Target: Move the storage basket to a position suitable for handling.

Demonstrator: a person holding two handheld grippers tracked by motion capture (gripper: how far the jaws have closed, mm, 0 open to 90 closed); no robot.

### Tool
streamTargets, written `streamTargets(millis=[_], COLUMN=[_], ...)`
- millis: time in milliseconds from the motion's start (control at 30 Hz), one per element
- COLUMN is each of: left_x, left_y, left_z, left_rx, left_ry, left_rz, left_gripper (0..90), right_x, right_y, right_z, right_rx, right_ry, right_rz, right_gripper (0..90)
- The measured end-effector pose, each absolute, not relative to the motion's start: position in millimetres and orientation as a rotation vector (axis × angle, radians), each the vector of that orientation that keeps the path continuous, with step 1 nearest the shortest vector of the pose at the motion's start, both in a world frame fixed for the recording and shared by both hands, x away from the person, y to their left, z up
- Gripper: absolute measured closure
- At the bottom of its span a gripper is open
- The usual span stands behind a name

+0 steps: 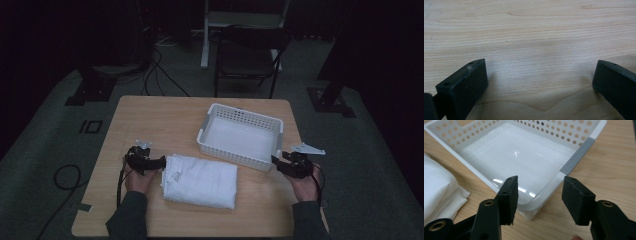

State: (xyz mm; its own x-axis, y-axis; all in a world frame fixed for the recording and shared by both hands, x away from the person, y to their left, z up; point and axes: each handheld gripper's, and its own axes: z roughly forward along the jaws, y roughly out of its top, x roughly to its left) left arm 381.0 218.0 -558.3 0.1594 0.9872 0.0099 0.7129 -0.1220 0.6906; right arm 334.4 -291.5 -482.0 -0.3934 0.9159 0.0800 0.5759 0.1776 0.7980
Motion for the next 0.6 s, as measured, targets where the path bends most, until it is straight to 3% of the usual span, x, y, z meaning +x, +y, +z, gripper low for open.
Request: streamTargets(millis=[367, 600], left_x=[380, 378], left_y=[219, 224], left_z=[-557, -553], left_rx=[1.904, 1.897], left_ry=[1.604, 1.619], left_rz=[0.651, 0.653], left_gripper=[1.4, 13.8], right_x=[341, 346], right_y=[-287, -282], right_z=[-487, -486], right_rx=[1.421, 1.41], right_ry=[2.05, 2.057], right_rz=[1.059, 1.035], right_gripper=[60.2, 60.4])
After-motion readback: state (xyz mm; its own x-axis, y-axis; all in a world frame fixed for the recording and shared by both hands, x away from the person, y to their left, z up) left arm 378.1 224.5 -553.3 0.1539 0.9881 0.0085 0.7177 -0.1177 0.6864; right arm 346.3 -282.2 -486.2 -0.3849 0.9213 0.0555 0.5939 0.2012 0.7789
